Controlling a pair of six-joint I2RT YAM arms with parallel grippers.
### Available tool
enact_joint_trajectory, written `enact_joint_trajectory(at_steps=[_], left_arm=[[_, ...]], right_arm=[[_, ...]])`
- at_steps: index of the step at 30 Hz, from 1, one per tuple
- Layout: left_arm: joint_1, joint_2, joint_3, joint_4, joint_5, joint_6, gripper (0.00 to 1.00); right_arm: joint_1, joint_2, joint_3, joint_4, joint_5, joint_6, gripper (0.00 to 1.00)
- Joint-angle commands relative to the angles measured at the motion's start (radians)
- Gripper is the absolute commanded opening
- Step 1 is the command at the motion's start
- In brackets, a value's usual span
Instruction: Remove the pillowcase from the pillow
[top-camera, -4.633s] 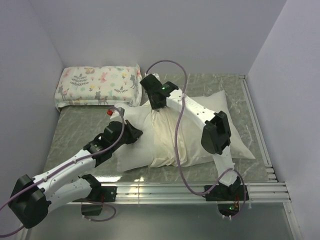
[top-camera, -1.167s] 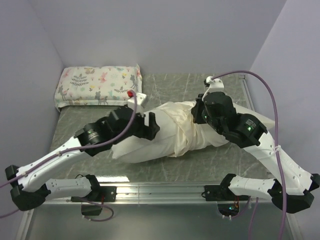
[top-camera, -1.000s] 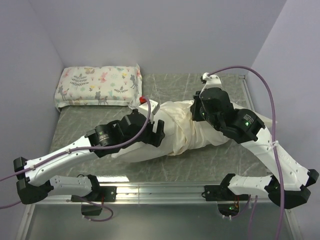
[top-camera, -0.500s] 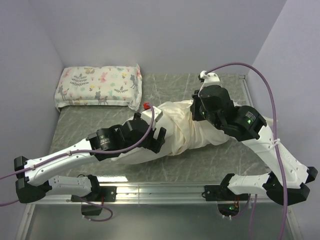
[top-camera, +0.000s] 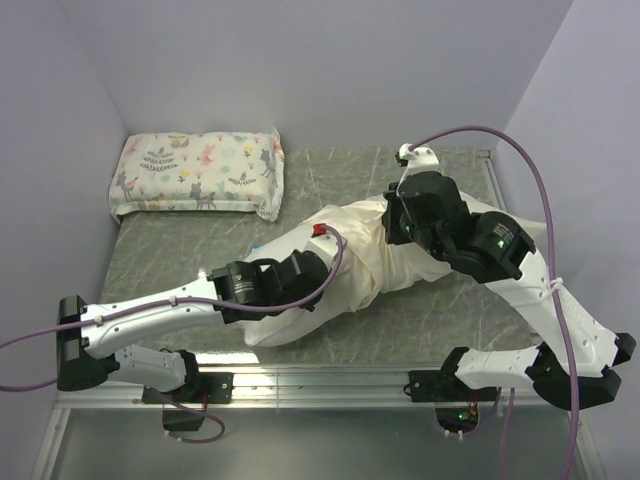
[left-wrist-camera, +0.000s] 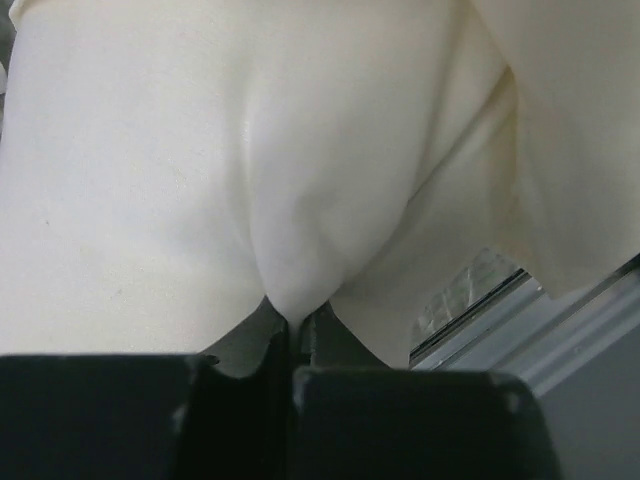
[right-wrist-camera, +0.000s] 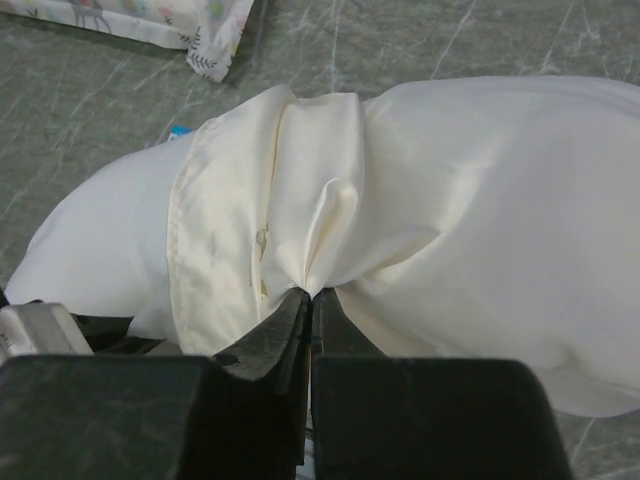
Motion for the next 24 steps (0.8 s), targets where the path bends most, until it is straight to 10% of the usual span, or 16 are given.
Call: enact_joint_trajectory(at_steps=[1, 7, 16, 24], left_arm=[[-0.025, -0.002, 0.074, -0.131, -0.072, -0.059, 0.0], [-0.054, -0.093, 0.216, -0.171, -0.13, -0.112, 0.0], [0.54, -0.111, 0.153, 0.01, 0.244, -0.069, 0.03], [0.757, 0.002, 0.079, 0.156, 0.443, -0.133, 0.2]], right_arm=[[0.013, -0.042, 0.124, 0.155, 0.061, -0.019, 0.0], [0.013, -0.013, 0.222, 0.157, 0.084, -0.065, 0.0], [-0.033, 0.306, 0.082, 0.362, -0.035, -0.102, 0.0], [-0.07, 0.656, -0.045, 0.536, -0.177, -0.091, 0.06]])
